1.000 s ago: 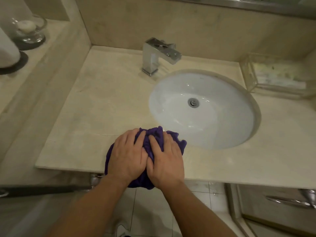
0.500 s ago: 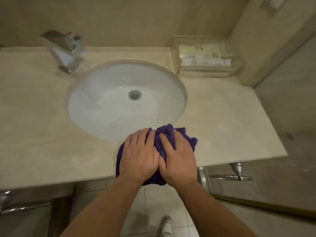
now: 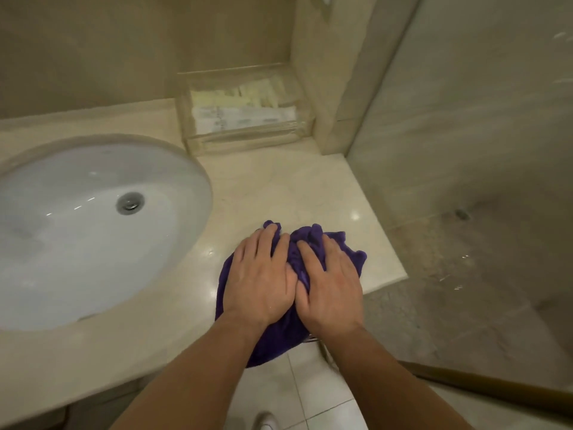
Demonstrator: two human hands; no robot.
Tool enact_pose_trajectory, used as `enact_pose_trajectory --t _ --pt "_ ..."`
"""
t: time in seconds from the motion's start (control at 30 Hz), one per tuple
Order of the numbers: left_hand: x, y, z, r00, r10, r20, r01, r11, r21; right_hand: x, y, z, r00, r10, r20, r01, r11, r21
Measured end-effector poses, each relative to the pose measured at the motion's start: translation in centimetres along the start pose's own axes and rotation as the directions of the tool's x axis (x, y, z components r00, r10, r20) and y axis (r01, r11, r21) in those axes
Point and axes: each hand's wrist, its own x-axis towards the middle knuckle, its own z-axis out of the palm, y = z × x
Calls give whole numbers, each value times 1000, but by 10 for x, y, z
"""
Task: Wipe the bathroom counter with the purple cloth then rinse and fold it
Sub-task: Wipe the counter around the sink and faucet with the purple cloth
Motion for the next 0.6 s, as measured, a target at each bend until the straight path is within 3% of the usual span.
enact_pose_trajectory --t 0.3,0.6 --pt "63 75 18 988 148 33 -147 989 -20 24 79 -32 990 138 -21 -139 989 -49" --pt "67 79 23 988 156 -10 -156 986 -61 27 81 -33 987 158 -40 -160 985 -59"
